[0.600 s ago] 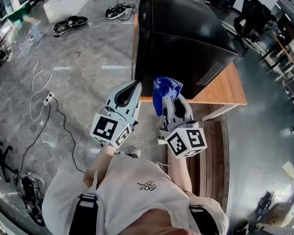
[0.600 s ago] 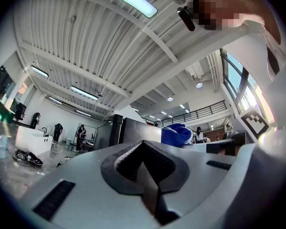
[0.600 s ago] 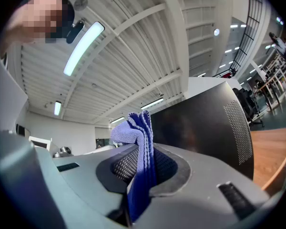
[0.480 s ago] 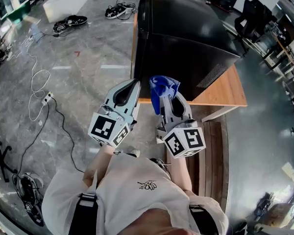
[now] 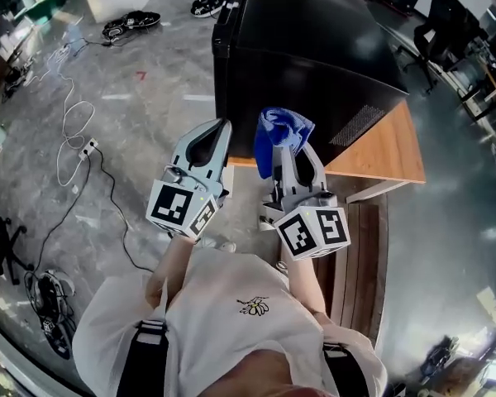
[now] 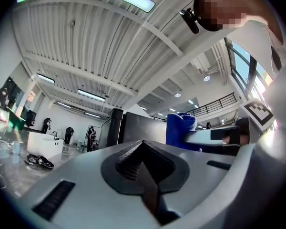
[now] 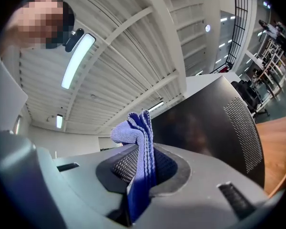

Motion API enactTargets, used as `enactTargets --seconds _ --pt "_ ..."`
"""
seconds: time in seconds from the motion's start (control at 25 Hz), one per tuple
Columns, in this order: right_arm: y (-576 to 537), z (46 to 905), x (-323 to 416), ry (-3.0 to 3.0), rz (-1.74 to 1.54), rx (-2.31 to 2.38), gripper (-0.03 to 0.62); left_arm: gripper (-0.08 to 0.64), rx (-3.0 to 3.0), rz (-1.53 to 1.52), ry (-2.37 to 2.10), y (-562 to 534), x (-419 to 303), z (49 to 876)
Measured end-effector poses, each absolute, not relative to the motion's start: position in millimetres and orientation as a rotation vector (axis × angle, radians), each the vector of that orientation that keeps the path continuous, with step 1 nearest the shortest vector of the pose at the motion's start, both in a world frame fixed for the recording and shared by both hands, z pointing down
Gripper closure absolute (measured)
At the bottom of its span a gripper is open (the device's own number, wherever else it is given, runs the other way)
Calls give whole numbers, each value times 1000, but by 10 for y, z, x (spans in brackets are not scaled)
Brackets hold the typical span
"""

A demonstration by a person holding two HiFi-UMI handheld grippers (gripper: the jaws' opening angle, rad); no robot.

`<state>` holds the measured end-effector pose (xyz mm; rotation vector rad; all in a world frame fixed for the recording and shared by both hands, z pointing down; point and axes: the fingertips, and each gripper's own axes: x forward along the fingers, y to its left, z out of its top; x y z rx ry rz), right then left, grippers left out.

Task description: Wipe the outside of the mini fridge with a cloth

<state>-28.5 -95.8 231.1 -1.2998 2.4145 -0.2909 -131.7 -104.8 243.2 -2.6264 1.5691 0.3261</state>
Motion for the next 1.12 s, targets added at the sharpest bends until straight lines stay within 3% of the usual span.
enactTargets --seconds 0.2,0.64,0.88,1.12 --pt "-1118 2082 -585 2446 -254 -1212 531 555 -2576 267 1642 -907 -1373 2502" --pt "-1786 1789 -1504 2467 -58 -1398 531 555 -2444 322 1931 -700 -2216 2730" --pt "-1852 1775 -1618 2461 62 -1474 531 555 -2413 344 2002 -718 -2513 2782" --pt "-1849 1774 -1554 2470 136 -1515 531 555 -2448 329 1958 -830 -2334 2754"
